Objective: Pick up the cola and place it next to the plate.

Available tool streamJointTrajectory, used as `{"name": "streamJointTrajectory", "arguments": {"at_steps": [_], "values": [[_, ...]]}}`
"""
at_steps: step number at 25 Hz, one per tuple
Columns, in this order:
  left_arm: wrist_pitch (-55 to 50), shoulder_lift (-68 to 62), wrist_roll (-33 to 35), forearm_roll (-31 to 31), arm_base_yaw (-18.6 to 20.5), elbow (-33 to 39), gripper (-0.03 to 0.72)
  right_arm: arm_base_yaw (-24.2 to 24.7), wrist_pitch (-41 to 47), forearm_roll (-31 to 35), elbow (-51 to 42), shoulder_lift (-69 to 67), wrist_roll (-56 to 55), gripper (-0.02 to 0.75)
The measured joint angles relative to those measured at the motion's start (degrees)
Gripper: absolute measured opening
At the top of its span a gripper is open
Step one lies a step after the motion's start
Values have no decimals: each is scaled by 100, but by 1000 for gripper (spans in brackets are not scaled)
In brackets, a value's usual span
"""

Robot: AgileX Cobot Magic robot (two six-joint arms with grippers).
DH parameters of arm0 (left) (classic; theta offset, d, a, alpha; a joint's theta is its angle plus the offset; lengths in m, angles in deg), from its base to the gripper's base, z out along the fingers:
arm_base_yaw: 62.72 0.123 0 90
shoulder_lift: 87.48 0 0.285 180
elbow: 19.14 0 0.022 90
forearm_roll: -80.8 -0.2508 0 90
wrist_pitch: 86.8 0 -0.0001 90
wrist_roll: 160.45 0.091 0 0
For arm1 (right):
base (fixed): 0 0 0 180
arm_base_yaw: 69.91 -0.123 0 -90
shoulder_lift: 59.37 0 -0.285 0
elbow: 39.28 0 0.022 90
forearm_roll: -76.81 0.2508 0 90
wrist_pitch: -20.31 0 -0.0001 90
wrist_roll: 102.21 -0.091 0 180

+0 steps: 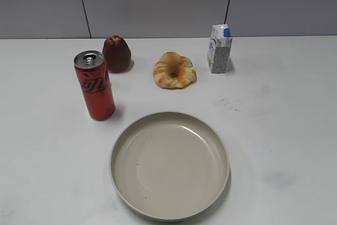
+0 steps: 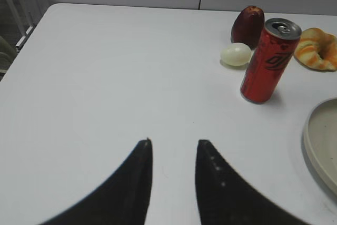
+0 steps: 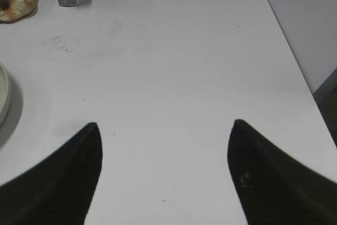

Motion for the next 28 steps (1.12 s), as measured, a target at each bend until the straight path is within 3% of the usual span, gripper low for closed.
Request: {"name": "streamJointTrajectory", "arguments": {"at_steps": [17, 23, 28], "values": [[0, 0, 0, 0, 0, 0, 228, 0, -93, 58, 66, 0, -38, 564], [0, 0, 0, 0, 0, 0, 228, 0, -1268, 124, 55, -505, -38, 564], [0, 0, 0, 0, 0, 0, 228, 0, -2094, 313, -22, -1806, 108, 564]]}}
